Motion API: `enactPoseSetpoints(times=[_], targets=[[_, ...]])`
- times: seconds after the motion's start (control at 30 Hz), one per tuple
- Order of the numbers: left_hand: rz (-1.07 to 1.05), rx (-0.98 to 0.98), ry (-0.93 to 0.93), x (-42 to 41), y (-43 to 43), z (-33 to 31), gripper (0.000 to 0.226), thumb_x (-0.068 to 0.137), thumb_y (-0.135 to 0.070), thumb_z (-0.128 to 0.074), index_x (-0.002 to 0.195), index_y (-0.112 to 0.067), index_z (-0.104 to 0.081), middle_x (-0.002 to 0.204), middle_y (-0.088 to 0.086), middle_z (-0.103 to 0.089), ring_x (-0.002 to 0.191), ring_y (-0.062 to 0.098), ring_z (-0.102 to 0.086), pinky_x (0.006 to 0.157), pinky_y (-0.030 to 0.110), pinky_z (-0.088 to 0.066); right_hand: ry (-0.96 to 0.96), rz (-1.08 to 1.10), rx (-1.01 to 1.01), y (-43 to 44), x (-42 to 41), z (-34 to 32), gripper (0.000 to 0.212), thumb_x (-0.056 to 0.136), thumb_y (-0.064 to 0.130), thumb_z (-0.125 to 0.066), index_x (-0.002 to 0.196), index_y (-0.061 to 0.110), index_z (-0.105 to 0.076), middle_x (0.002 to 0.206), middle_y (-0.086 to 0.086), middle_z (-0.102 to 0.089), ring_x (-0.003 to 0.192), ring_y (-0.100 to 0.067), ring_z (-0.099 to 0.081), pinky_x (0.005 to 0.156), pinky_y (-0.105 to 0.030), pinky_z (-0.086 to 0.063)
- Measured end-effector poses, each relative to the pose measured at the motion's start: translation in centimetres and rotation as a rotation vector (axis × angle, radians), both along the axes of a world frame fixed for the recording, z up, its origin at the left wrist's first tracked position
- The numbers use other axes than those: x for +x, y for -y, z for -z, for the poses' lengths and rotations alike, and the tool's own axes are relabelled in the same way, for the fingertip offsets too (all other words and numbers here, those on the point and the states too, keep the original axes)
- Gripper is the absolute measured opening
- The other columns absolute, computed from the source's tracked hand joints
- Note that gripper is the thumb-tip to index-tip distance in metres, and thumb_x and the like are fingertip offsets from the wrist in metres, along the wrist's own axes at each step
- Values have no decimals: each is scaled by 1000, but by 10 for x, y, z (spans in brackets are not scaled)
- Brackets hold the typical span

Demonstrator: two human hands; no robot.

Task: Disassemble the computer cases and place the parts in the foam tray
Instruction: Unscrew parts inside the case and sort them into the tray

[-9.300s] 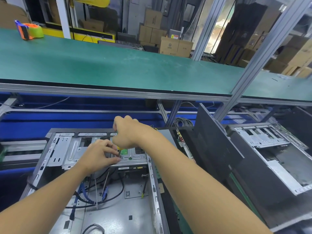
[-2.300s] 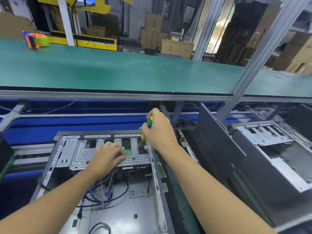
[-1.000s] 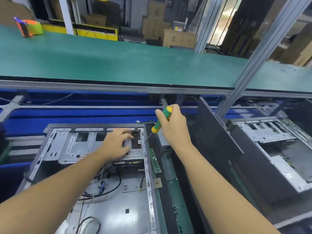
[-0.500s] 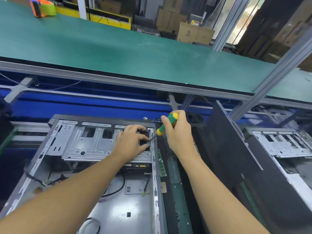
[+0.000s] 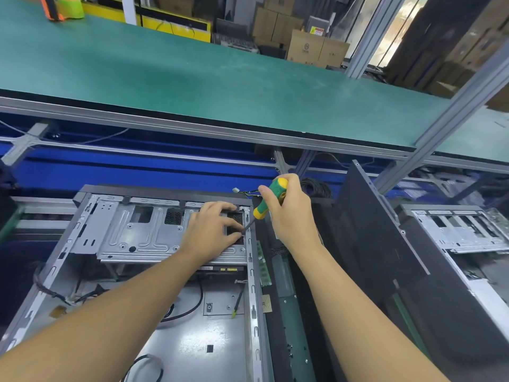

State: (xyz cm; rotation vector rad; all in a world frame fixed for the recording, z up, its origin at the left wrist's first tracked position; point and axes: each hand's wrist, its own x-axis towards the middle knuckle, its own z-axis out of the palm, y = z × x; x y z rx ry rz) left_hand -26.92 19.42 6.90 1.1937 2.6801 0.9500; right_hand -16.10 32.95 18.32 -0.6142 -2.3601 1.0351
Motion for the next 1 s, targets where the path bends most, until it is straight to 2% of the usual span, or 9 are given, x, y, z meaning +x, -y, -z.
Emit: enactPoseSetpoints(times=[0.2,0.4,0.5,0.57,0.63,0.73,0.83,0.9,1.0], targets=[[-10,22,17,-1,-1,2,10,86,-49,-71,93,-45,-76,128,-26,-51,127,6,-36,100,36,-32,-13,15,-11,1,-2,-1,28,97,40,-61,109,18,-47,80,3,-59,62,-2,-55,53,-14,-45],[-13,19,11,0,-1,2,10,86,-50,-70,93,-45,-76,128,-26,-51,126,6,-36,98,37,-33,44,27,9,2,-3,-3,30,97,42,-60,109,19,-45,80,3,-57,61,-10,-54,50,-18,-45],[-16,48,16,1,-1,1,12,87,-45,-70,98,-44,-75,126,-25,-54,125,7,-38,98,38,-34,109,-28,160,5,-5,-8,35,95,46,-62,103,16,-45,75,2,-55,61,-12,-54,48,-20,-43],[-27,82,40,0,-1,1,18,89,-32,-68,102,-42,-75,124,-25,-56,125,7,-40,99,38,-35,191,-50,331,11,-9,-13,42,93,51,-61,98,14,-42,74,1,-55,66,-19,-56,52,-25,-45],[-35,92,62,-1,-1,2,29,88,-16,-62,99,-39,-76,124,-24,-58,125,8,-41,101,38,-34,278,-20,503,18,-14,-19,50,92,62,-55,98,15,-41,74,-2,-56,69,-24,-58,57,-33,-51],[-39,72,63,-1,-2,1,33,86,-10,-59,93,-38,-76,126,-23,-58,126,8,-41,102,37,-33,363,27,693,21,-22,-29,56,92,71,-45,103,16,-44,72,-1,-54,64,-26,-57,56,-37,-50],[-35,59,65,-1,-2,2,30,86,-14,-59,89,-39,-75,127,-24,-56,126,6,-38,103,37,-32,420,-111,547,19,-30,-39,40,97,56,-52,105,18,-43,82,-4,-58,74,-27,-58,57,-36,-48],[-27,55,64,-1,-1,2,29,86,-16,-59,88,-40,-75,128,-25,-55,127,5,-37,103,36,-31,467,-208,444,13,-31,-47,28,99,42,-57,104,18,-45,88,-5,-58,80,-28,-56,53,-32,-38],[-20,39,48,-1,-1,3,27,86,-19,-59,88,-41,-75,128,-26,-54,127,4,-37,102,36,-32,620,-242,439,2,-30,-62,8,100,25,-56,104,21,-50,97,-3,-54,83,-25,-53,52,-27,-34]])
